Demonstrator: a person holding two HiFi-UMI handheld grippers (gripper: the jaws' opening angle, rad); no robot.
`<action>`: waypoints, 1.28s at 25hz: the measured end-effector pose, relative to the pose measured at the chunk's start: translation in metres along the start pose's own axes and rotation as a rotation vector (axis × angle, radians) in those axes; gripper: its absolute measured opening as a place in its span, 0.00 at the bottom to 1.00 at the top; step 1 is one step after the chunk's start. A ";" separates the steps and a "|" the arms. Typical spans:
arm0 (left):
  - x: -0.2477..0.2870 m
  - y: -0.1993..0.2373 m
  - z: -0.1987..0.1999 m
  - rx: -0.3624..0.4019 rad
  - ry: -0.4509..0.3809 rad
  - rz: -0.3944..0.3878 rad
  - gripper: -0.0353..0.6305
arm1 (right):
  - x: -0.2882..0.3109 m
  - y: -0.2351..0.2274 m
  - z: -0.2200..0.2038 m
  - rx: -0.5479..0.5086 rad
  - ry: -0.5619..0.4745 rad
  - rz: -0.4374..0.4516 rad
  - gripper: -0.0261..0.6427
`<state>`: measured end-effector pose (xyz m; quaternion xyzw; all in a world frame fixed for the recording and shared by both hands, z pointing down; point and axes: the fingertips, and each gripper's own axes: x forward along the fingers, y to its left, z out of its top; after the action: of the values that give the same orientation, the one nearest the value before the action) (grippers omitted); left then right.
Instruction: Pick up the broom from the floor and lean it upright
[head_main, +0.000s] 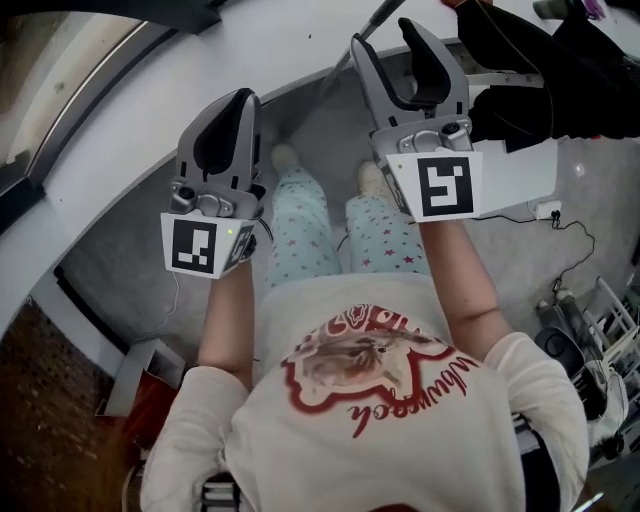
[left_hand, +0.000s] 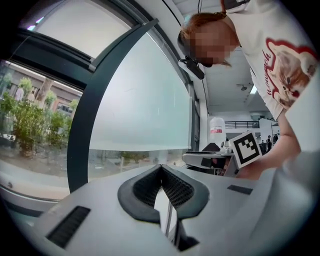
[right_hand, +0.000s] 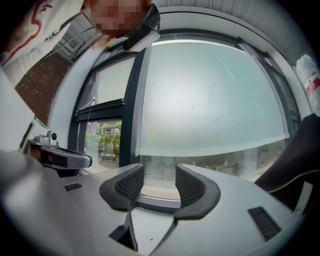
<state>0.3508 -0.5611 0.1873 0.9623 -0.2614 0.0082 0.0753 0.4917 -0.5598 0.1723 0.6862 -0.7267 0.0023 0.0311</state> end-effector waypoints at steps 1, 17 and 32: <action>0.001 -0.009 0.000 0.000 -0.004 0.015 0.09 | -0.010 -0.004 0.005 0.011 -0.015 0.018 0.32; -0.029 -0.141 0.066 0.043 -0.098 0.184 0.09 | -0.120 0.027 0.080 0.102 -0.071 0.413 0.08; -0.189 -0.242 0.077 0.013 -0.148 0.225 0.09 | -0.274 0.147 0.115 0.046 -0.098 0.583 0.08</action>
<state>0.3079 -0.2721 0.0664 0.9253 -0.3724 -0.0528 0.0480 0.3557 -0.2832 0.0499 0.4484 -0.8936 -0.0054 -0.0214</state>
